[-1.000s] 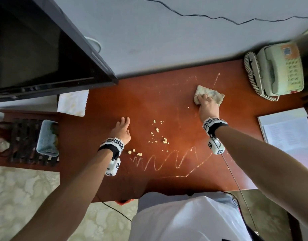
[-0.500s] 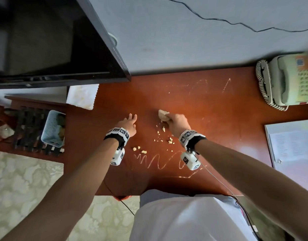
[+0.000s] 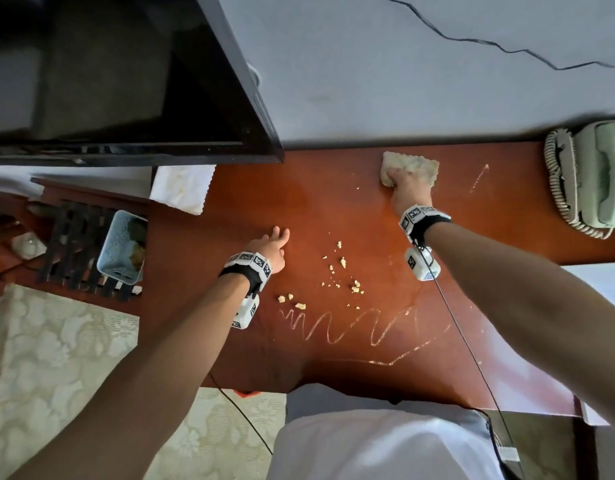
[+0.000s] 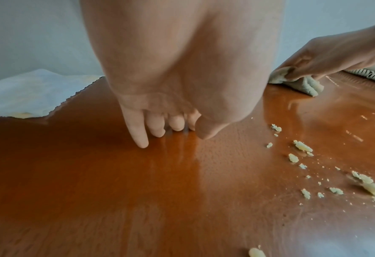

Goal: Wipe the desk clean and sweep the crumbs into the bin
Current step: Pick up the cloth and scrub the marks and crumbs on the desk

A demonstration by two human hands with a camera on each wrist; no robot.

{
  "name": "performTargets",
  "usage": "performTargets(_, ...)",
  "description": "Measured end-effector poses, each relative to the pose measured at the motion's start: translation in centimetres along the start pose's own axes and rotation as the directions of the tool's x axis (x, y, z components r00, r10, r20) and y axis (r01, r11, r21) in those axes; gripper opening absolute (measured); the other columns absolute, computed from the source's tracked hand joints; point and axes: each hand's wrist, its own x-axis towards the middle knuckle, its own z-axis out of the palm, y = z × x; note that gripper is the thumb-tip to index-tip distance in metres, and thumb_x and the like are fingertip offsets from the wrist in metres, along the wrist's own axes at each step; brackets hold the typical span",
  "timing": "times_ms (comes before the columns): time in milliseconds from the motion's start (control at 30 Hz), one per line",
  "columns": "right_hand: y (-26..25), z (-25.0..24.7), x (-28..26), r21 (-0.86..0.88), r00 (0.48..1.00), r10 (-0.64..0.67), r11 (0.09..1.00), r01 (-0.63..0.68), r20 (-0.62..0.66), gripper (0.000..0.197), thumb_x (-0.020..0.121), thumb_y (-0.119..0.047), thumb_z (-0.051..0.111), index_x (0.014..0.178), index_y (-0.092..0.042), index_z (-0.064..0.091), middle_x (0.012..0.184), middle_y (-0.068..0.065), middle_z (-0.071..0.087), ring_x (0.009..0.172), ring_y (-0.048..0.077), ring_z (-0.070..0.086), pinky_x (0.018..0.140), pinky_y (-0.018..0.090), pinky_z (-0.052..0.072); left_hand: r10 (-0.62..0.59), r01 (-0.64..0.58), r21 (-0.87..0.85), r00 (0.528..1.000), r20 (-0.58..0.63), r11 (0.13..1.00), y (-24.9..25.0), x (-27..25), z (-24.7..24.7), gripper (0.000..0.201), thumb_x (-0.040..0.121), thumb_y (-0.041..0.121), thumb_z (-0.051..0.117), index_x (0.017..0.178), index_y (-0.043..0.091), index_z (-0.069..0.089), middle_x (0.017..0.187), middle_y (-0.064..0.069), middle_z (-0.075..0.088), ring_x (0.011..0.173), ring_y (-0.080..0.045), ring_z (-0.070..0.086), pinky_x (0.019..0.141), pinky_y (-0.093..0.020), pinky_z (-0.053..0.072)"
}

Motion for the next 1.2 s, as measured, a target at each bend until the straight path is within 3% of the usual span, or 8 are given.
performTargets(100, -2.1, 1.6, 0.4, -0.094, 0.998, -0.054, 0.994, 0.055, 0.014, 0.049, 0.084, 0.005, 0.052, 0.125, -0.022, 0.057, 0.126, 0.009, 0.056, 0.114, 0.036, 0.055, 0.084, 0.045, 0.05, 0.023, -0.023, -0.007, 0.999, -0.022, 1.0, -0.3, 0.3, 0.4, 0.061, 0.108, 0.024, 0.024, 0.161, 0.035, -0.004, 0.17, 0.009, -0.009, 0.156, -0.025, 0.014, 0.121, -0.048, 0.031)
performTargets(367, -5.9, 2.5, -3.1, -0.142, 0.916, -0.355, 0.913, 0.382, 0.187, 0.054, 0.089, 0.007, 0.047, 0.131, -0.026, 0.057, 0.13, 0.004, 0.058, 0.113, 0.034, 0.059, 0.084, 0.046, 0.055, 0.017, -0.017, 0.002, 0.998, -0.059, 1.0, 0.1, -0.3, 0.4, 0.061, 0.109, 0.023, 0.025, 0.162, 0.033, -0.003, 0.17, 0.007, -0.008, 0.156, -0.025, 0.015, 0.119, -0.047, 0.034)
performTargets(500, -6.7, 4.2, -9.8, -0.157, 0.811, -0.476, 0.822, 0.548, 0.339, 0.068, 0.094, 0.008, 0.044, 0.15, -0.028, 0.037, 0.158, -0.002, 0.034, 0.142, 0.027, 0.037, 0.1, 0.038, 0.051, 0.035, -0.035, 0.005, 0.999, -0.025, 0.999, -0.1, 0.0, 0.1, 0.061, 0.109, 0.021, 0.023, 0.162, 0.031, -0.006, 0.17, 0.005, -0.011, 0.157, -0.025, 0.01, 0.122, -0.048, 0.028)
performTargets(600, -6.5, 6.1, -14.4, -0.1, 0.718, -0.559, 0.756, 0.647, 0.416, 0.065, 0.094, 0.002, 0.046, 0.148, -0.033, 0.039, 0.148, -0.003, 0.048, 0.13, 0.024, 0.053, 0.088, 0.037, 0.057, 0.033, -0.033, 0.005, 0.999, -0.009, 0.999, -0.2, 0.4, 0.3, 0.062, 0.109, 0.021, 0.024, 0.161, 0.032, -0.008, 0.17, 0.004, -0.013, 0.157, -0.026, 0.009, 0.123, -0.049, 0.026)
performTargets(700, -6.4, 6.6, -17.2, 0.133, 0.772, -0.48, 0.872, 0.47, 0.417, 0.055, 0.095, -0.008, 0.054, 0.137, -0.043, 0.05, 0.112, -0.007, 0.07, 0.088, 0.015, 0.068, 0.078, 0.034, 0.059, 0.019, -0.019, -0.011, 1.0, -0.013, 1.0, -0.1, 0.4, 0.6, 0.062, 0.109, 0.023, 0.024, 0.161, 0.034, -0.007, 0.17, 0.005, -0.013, 0.157, -0.026, 0.008, 0.123, -0.049, 0.024)
performTargets(767, -6.2, 5.3, -17.7, 0.287, 0.823, -0.424, 0.899, 0.331, 0.378, 0.04, 0.098, -0.014, 0.053, 0.13, -0.039, 0.058, 0.104, -0.012, 0.07, 0.082, 0.009, 0.066, 0.081, 0.029, 0.057, 0.009, -0.009, -0.011, 1.0, -0.016, 1.0, -0.1, 0.5, 0.6, 0.062, 0.109, 0.024, 0.024, 0.161, 0.034, -0.007, 0.169, 0.006, -0.013, 0.157, -0.025, 0.008, 0.123, -0.049, 0.024)
performTargets(1033, 0.2, -0.9, -15.4, 0.301, 0.975, -0.197, 0.941, 0.157, 0.107, 0.027, 0.092, -0.012, 0.062, 0.117, -0.02, 0.072, 0.103, 0.001, 0.075, 0.086, 0.018, 0.07, 0.075, 0.02, 0.046, 0.041, -0.051, -0.121, 0.995, -0.087, 0.991, -0.5, -0.2, 1.1, 0.06, 0.109, 0.021, 0.025, 0.162, 0.033, 0.0, 0.17, 0.008, -0.009, 0.157, -0.021, 0.007, 0.123, -0.046, 0.026)
performTargets(1200, 5.9, -1.7, -16.6, 0.194, 0.988, 0.073, 0.976, -0.098, 0.133, 0.034, 0.092, -0.01, 0.058, 0.122, -0.023, 0.069, 0.123, 0.008, 0.068, 0.114, 0.031, 0.062, 0.097, 0.03, 0.045, -0.001, -0.088, -0.236, 0.935, -0.355, 0.968, -1.5, -2.1, 4.2, 0.061, 0.107, 0.012, 0.036, 0.162, 0.027, 0.015, 0.171, 0.004, 0.002, 0.156, -0.022, 0.01, 0.12, -0.043, 0.03)
